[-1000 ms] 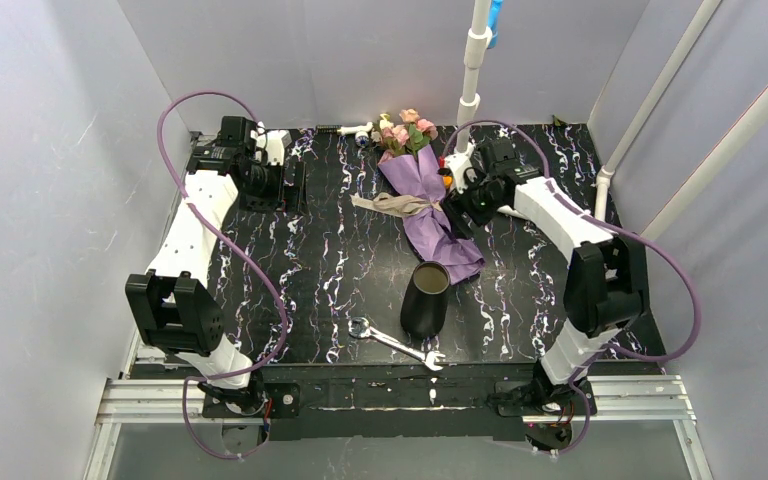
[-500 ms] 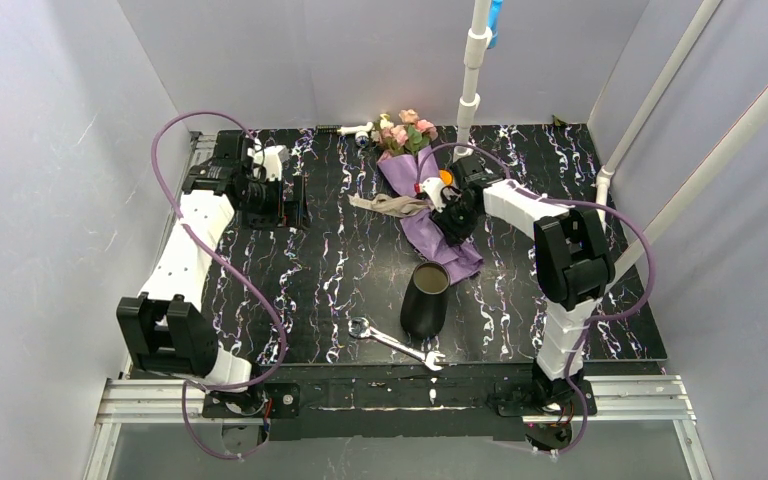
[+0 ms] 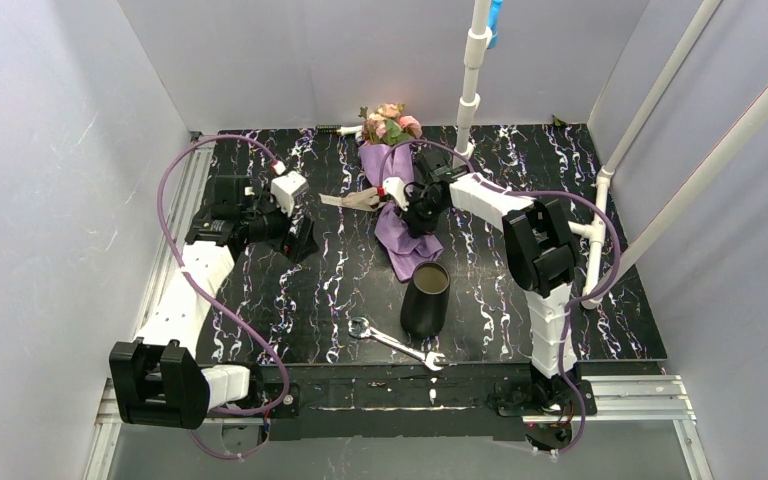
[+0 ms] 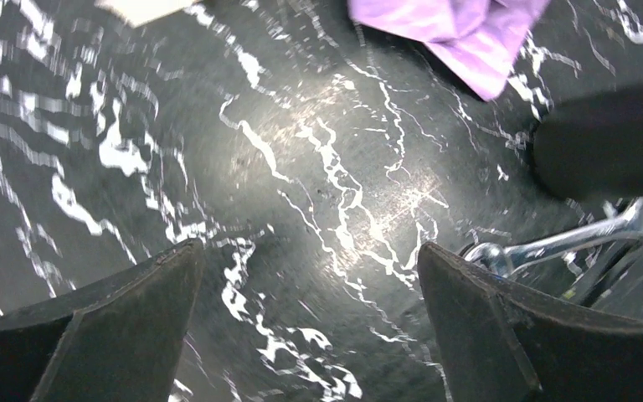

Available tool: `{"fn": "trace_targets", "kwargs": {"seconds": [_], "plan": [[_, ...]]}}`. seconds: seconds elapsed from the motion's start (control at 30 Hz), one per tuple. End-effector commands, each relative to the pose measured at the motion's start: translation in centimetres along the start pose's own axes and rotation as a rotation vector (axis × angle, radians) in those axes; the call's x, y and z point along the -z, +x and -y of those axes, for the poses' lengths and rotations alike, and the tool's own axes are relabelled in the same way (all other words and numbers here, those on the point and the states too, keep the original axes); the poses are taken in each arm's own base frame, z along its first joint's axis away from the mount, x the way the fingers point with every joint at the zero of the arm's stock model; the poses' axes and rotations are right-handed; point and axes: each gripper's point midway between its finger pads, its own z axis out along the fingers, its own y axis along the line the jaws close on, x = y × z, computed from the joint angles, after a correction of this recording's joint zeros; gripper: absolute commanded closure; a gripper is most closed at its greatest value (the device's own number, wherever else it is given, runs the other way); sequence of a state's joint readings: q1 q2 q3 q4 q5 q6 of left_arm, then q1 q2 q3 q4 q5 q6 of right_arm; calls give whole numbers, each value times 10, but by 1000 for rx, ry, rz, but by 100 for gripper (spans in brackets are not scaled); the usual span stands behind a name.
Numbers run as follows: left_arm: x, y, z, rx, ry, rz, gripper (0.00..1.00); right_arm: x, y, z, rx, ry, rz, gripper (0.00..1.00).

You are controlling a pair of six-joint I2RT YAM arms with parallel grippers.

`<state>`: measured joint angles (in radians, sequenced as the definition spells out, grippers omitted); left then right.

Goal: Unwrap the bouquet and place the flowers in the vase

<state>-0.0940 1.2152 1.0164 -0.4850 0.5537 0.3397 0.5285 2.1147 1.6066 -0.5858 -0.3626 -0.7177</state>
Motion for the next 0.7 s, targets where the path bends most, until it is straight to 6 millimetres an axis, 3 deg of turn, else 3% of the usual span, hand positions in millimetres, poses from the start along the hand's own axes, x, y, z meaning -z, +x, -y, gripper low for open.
{"fn": "trace_targets", "kwargs": {"seconds": [0.0, 0.17, 0.47, 0.67], "plan": [[-14, -4, 27, -413, 210, 126, 6, -10, -36, -4, 177, -72, 123, 99], [-40, 8, 30, -571, 275, 96, 16, -9, -36, -16, 287, -122, 135, 99], [-72, 10, 29, -666, 304, 77, 37, -11, -47, -11, 311, -125, 159, 99], [-96, 6, 30, -753, 282, 84, 48, 15, -35, -21, 381, -167, 174, 99]]}}
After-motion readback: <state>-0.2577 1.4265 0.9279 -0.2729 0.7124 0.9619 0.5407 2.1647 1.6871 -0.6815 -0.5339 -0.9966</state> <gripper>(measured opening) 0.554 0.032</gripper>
